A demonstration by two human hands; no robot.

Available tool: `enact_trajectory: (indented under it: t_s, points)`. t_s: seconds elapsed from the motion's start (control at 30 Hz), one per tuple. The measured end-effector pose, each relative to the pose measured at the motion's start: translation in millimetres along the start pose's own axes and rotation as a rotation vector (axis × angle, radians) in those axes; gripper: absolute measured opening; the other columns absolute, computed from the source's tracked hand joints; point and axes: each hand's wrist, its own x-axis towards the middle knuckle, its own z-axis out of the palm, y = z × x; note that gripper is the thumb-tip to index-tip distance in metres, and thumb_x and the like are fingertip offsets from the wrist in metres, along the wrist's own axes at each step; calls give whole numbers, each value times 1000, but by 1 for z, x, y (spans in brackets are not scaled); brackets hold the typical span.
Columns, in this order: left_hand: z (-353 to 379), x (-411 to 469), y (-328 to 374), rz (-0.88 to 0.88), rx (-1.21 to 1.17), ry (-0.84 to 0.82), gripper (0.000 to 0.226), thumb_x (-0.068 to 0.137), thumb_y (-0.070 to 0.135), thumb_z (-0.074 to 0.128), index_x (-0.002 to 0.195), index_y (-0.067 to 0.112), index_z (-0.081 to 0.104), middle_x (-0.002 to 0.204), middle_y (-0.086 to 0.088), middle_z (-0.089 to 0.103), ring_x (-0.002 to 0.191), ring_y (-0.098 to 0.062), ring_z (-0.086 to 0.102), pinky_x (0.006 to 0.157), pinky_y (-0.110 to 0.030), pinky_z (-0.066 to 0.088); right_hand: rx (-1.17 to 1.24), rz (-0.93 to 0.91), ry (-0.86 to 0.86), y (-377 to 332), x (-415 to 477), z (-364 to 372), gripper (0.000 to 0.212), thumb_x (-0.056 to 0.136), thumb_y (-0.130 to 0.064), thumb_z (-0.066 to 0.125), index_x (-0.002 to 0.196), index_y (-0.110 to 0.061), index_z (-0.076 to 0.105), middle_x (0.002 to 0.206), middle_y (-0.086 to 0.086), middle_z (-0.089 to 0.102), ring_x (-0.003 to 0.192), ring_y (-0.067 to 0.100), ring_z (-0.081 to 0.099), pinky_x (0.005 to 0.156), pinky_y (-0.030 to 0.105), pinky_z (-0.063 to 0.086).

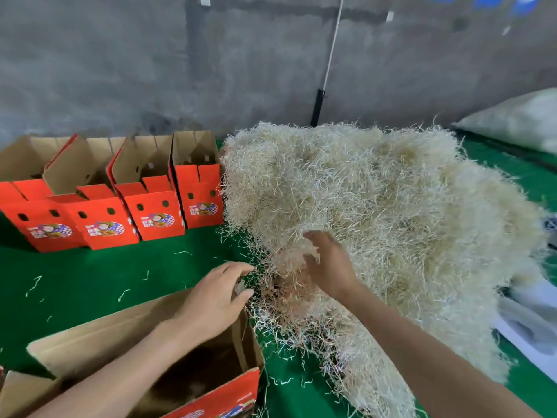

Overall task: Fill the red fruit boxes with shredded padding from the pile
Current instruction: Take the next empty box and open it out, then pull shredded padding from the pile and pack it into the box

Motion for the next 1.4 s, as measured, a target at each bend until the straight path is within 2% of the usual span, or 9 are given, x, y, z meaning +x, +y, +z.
enact_trajectory:
  t_s: [0.27,0.37,0.47,0.67,0.73,0.83,1.07,1.2,1.4]
  points:
    - [29,73,49,-103,-122,-88,64,87,33,60,141,32,25,141,9,38,122,-5,42,100,-23,32,-674,-21,14,53,140,-50,125,73,-24,75,137,-31,-33,145,16,-36,134,40,-28,110,50,-12]
    - [33,92,55,-160,-241,-110,94,81,34,68,144,43,0,153,13,11,135,-10,30,111,-32,28,-702,-6,-114,65,177,-55,122,69,-22,76,140,-39,-21,147,16,-33,136,44,-17,108,55,-3]
    - [40,110,57,-264,-392,-160,123,70,42,76,137,46,-28,152,15,-22,144,-15,-2,117,-46,9,-476,110,-347,73,188,-50,66,80,-14,61,139,-23,34,144,17,33,128,32,38,105,49,35]
    - [52,158,72,-310,-505,-56,149,48,45,85,121,47,-45,139,14,-44,133,-8,-32,112,-44,-7,-167,-77,-47,48,149,-55,8,83,-5,54,82,-13,56,79,0,62,74,15,60,76,25,52]
    - [52,174,77,-273,-542,-52,141,54,38,83,135,42,-32,150,11,-26,139,0,-10,117,-39,6,-25,-161,-198,33,126,-64,25,79,-1,57,67,-18,44,65,-5,50,59,7,48,54,12,41]
    - [51,188,87,-243,-705,-14,24,91,15,54,114,21,56,107,3,60,91,11,58,85,-19,50,132,-219,-549,24,113,-87,21,80,-2,63,81,-17,49,79,-2,55,70,8,56,58,16,48]
    - [27,192,78,-427,-1111,150,28,86,-9,52,85,18,58,84,5,63,74,-4,63,60,-20,50,-391,50,-437,66,167,-119,109,64,-29,81,145,-39,9,150,1,19,139,30,16,111,49,16]
    - [-4,200,78,-533,-1396,310,22,87,-8,48,77,11,55,71,-6,63,62,-15,63,67,-32,56,-307,27,-457,59,154,-90,11,86,-10,53,97,-14,55,123,1,50,91,8,57,84,22,47]
    - [-4,187,63,-814,-1471,365,29,96,15,40,70,7,50,65,-12,54,58,-23,54,52,-27,47,409,-120,-354,-4,94,-67,19,86,-22,61,75,-28,46,60,-8,57,47,-4,53,40,6,38]
